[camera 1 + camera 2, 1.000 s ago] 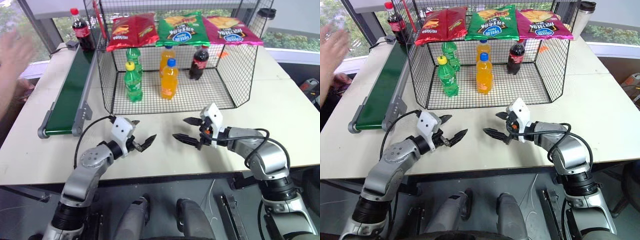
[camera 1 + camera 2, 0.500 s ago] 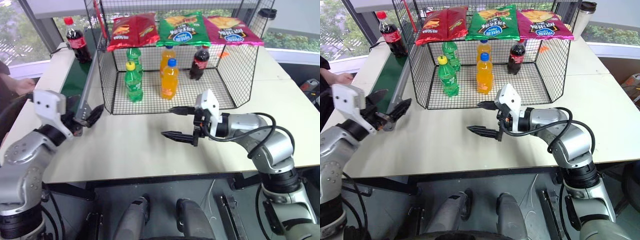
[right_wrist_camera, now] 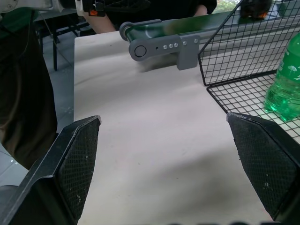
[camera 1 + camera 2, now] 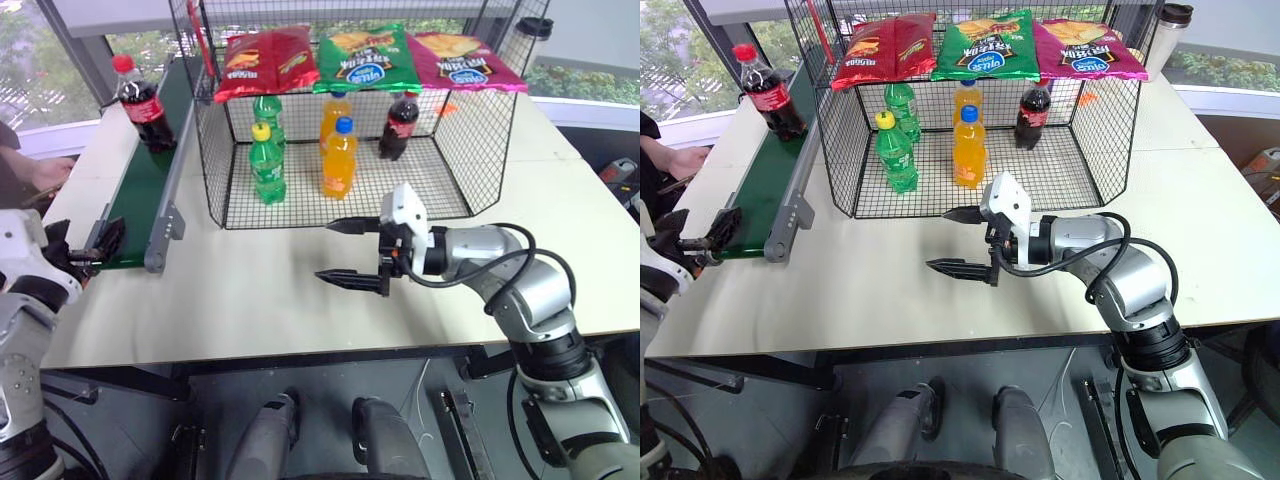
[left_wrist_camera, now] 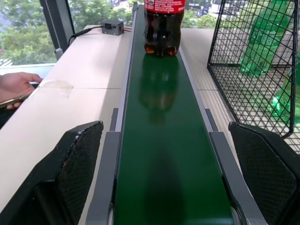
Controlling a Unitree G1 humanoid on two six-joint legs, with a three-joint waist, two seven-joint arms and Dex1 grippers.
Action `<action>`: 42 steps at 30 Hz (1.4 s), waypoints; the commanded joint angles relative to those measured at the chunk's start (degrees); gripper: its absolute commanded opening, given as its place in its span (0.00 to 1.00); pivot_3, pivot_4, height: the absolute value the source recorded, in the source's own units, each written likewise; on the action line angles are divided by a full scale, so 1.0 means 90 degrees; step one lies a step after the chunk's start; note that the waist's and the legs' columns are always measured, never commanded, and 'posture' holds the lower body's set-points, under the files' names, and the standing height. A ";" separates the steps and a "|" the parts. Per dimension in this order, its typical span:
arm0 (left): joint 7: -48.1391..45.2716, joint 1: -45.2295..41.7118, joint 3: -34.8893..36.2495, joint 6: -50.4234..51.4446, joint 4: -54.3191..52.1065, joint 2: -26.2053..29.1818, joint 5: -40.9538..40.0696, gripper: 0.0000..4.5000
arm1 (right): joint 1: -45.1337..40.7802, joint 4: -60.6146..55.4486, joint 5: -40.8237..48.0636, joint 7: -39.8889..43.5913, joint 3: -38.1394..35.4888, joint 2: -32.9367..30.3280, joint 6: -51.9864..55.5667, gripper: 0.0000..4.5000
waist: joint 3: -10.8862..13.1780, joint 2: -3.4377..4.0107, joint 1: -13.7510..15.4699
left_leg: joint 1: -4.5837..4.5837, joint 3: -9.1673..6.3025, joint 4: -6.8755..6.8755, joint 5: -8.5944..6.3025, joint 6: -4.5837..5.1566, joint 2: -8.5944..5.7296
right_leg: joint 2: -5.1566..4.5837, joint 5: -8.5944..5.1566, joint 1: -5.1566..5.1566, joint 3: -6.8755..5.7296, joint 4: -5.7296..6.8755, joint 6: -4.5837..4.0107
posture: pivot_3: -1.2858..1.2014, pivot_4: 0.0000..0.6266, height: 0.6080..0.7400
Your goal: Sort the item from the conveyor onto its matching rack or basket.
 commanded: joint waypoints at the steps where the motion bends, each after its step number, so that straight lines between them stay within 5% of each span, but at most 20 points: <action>1: 0.0025 0.0051 -0.0002 -0.0259 0.0020 0.0018 0.0077 1.00 | -0.0023 -0.0007 -0.0028 0.0051 -0.0038 -0.0004 -0.0190 0.99 | 0.0000 0.0000 -0.0001 | 0.0000 0.0000 -0.0002 0.0000 0.0000 0.0000 | 0.0000 0.0000 -0.0001 0.0000 0.0000 0.0000 | 0.52 0.24 0.98; 42: -0.0035 -0.0221 -0.1022 -0.1051 0.0490 -0.0028 0.0678 1.00 | 0.0108 -0.0166 -0.0086 -0.0192 -0.0068 -0.0048 0.0042 0.99 | 0.0000 0.0000 0.0001 | -0.0001 0.0001 -0.0009 0.0000 0.0000 0.0001 | 0.0000 0.0000 -0.0005 0.0000 -0.0002 -0.0001 | 0.52 0.24 0.98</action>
